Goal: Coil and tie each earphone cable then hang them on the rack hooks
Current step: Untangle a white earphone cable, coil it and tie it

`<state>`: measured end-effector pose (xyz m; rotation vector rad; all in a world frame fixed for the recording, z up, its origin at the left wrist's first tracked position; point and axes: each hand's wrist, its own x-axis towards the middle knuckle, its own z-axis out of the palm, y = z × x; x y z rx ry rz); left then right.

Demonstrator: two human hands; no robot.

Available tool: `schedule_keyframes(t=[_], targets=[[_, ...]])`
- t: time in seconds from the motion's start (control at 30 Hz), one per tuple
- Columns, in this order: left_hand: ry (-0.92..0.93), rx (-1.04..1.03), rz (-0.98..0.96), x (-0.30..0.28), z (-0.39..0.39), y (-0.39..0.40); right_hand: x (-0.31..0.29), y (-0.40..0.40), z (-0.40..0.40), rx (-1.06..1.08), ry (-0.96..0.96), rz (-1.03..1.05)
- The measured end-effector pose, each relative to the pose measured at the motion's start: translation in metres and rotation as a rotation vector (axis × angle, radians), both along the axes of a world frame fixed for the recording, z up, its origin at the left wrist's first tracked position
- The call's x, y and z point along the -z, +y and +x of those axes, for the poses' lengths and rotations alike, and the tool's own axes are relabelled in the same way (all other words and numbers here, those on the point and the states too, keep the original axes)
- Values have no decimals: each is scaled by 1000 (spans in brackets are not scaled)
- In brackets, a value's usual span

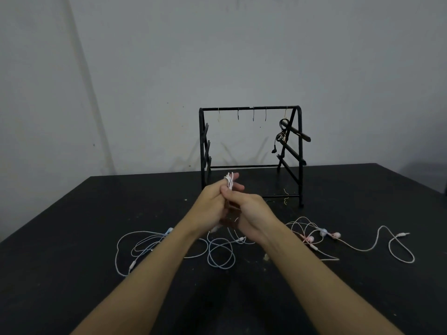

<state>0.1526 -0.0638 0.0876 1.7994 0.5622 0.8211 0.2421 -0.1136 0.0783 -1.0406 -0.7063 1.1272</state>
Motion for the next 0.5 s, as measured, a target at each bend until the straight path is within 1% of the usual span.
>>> schedule_keyframes(t=[0.07, 0.13, 0.37, 0.5], targets=[[50, 47, 19, 0, -2, 2, 0, -2, 2, -76, 97, -14], [63, 98, 18, -1, -3, 2, 0, -4, 3, -114, 145, -22], [0, 160, -5, -4, -4, 4, 5, 3, 3, -145, 219, 33], [-60, 189, -2, -4, -7, 11, 0, -2, 8, -201, 150, 29]])
